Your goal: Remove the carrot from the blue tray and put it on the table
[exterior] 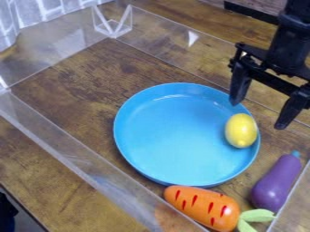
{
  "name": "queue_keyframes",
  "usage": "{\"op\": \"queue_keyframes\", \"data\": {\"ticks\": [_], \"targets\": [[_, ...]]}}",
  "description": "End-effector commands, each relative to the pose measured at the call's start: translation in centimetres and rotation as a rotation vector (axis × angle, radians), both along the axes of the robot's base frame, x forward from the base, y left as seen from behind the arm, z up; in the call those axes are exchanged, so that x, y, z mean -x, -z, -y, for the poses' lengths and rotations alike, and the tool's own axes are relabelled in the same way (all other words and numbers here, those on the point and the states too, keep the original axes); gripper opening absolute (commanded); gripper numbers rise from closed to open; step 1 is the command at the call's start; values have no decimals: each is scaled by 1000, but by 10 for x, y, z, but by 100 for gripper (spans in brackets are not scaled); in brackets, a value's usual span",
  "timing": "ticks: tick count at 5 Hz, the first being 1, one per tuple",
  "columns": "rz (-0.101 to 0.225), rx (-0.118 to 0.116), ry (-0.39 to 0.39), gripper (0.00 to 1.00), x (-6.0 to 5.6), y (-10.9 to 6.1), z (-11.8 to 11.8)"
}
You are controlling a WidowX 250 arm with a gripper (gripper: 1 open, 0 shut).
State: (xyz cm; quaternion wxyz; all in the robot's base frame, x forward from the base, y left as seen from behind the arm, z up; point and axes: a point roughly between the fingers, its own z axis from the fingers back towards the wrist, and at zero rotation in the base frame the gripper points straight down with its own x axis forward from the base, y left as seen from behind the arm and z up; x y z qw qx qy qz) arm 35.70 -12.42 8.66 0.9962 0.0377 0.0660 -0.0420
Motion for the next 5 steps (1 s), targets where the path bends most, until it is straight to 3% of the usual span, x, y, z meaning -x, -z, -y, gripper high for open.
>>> {"op": "queue_keyframes", "data": {"ticks": [1, 2, 5], "targets": [[48, 22, -46, 100, -9, -22, 5], [29, 17, -84, 100, -9, -20, 10], [-22, -2, -99, 100, 10, 8, 21]]}}
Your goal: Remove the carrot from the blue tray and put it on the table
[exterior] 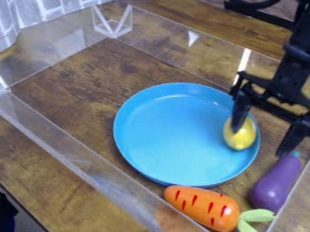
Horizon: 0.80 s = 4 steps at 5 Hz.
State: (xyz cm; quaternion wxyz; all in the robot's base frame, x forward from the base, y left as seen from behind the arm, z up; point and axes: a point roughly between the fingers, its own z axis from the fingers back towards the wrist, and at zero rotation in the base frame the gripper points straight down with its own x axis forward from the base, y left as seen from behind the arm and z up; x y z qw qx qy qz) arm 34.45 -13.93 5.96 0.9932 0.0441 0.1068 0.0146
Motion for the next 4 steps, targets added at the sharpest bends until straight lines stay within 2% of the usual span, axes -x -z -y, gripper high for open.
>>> {"op": "queue_keyframes", "data": {"ticks": [1, 2, 4], "targets": [[38, 12, 38, 100, 4, -5, 9], [25, 4, 55, 100, 4, 5, 12], [11, -7, -44, 100, 4, 25, 9]]}}
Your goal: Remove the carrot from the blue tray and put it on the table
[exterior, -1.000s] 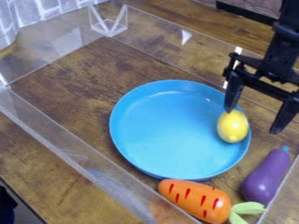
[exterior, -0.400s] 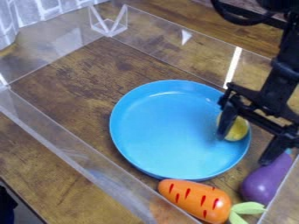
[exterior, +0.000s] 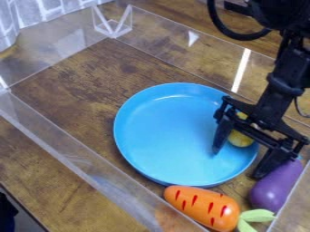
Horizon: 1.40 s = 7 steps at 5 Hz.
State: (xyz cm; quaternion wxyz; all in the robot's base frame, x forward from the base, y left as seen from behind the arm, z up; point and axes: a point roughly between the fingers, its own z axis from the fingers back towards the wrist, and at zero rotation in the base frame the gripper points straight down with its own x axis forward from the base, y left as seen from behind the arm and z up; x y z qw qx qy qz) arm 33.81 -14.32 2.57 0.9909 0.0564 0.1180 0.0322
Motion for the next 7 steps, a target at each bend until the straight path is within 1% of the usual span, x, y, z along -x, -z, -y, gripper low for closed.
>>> {"op": "queue_keyframes", "data": {"ticks": [1, 3, 5, 7], "targets": [[27, 17, -64, 100, -2, -2, 4], [16, 8, -176, 100, -4, 5, 10], [3, 1, -244, 100, 0, 6, 13], [-11, -6, -216, 100, 11, 6, 0]]}}
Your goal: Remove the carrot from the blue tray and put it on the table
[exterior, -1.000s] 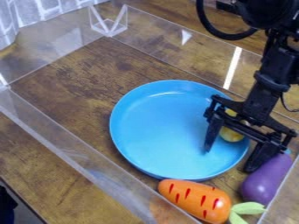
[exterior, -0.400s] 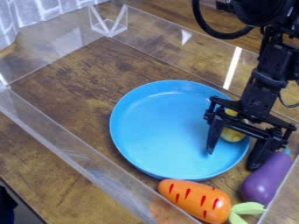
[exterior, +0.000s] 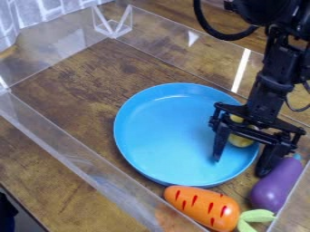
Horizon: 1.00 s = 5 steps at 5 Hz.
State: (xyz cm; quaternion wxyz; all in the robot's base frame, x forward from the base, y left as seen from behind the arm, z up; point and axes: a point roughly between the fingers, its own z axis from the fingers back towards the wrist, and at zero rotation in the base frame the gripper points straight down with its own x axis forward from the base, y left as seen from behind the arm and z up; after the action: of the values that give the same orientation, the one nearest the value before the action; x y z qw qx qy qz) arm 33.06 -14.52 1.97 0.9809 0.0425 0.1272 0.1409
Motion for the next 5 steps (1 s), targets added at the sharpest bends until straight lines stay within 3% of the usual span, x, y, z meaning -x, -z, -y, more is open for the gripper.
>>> {"op": "queue_keyframes", "data": {"ticks": [1, 2, 5], "targets": [[-11, -9, 18, 100, 8, 1, -8], [-17, -11, 2, 100, 12, 2, -5], [49, -4, 41, 100, 1, -1, 14]]}}
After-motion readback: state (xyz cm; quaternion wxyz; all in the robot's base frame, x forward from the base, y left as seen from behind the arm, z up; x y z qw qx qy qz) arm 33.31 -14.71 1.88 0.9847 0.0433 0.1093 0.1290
